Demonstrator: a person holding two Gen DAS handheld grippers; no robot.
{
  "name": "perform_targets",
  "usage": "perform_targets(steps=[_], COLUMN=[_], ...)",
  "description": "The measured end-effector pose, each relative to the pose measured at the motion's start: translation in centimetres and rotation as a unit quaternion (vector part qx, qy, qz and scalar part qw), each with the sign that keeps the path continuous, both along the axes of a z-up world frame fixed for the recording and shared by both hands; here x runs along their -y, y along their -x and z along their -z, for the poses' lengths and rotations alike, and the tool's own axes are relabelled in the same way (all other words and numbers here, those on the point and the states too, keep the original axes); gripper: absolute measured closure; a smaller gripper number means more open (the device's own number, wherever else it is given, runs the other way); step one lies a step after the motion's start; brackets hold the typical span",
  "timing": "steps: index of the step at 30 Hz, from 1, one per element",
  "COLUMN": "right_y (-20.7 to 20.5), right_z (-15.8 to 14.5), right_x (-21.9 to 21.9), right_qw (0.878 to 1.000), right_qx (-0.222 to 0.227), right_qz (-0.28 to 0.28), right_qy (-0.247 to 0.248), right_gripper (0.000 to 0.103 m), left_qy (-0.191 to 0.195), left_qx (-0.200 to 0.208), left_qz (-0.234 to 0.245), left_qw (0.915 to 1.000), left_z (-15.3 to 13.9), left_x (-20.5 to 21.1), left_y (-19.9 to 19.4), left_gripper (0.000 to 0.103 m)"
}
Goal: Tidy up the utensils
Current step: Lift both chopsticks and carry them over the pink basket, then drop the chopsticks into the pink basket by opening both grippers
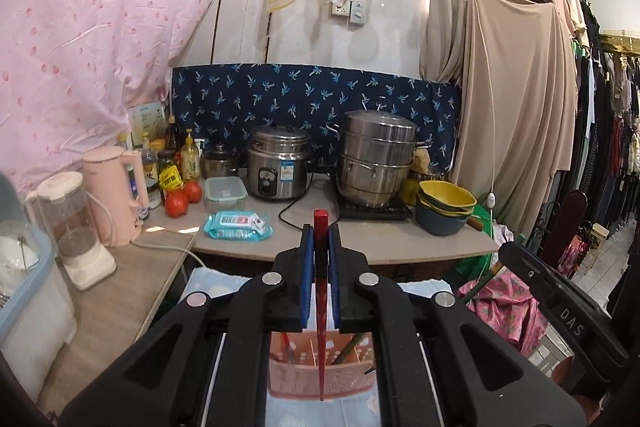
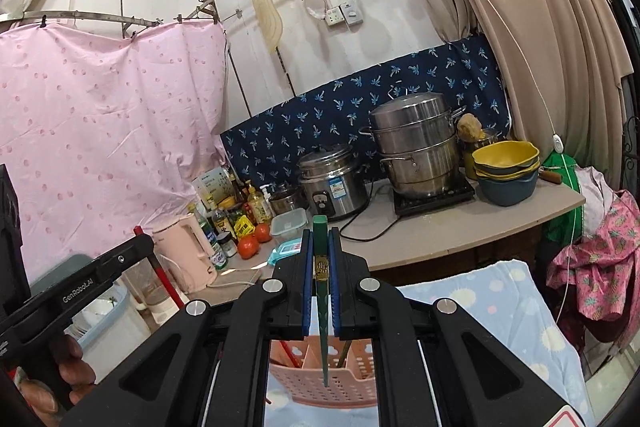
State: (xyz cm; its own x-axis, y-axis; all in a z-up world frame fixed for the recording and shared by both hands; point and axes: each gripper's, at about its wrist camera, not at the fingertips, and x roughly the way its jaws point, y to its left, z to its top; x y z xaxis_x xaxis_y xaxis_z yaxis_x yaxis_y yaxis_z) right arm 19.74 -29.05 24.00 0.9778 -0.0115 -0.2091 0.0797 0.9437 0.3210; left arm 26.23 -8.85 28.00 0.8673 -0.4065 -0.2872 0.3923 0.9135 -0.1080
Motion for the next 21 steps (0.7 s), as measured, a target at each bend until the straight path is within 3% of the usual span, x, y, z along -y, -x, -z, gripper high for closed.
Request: perform_targets(steps=[8, 21], right_y=[-5.0, -9.5], right_z=[0.6, 7.4], right_x=[-0.3, -0.4], right_qw=[1.000, 0.996], right_qx=[-0.010, -0.087], right_qz=[-0.003, -0.014], right_qy=[0.008, -0.004], right_gripper=[0.096, 0.096], left_qy=[-0.005, -0.035], left_qx=[-0.010, -0.066], left_qz=[-0.010, -0.010], left_qw=[0.9999, 0.9971], left_z=[1.1, 7.3], left_x=[0.8, 2.1], left_y=[-4.5, -7.7], left_gripper=[0.096, 0.096])
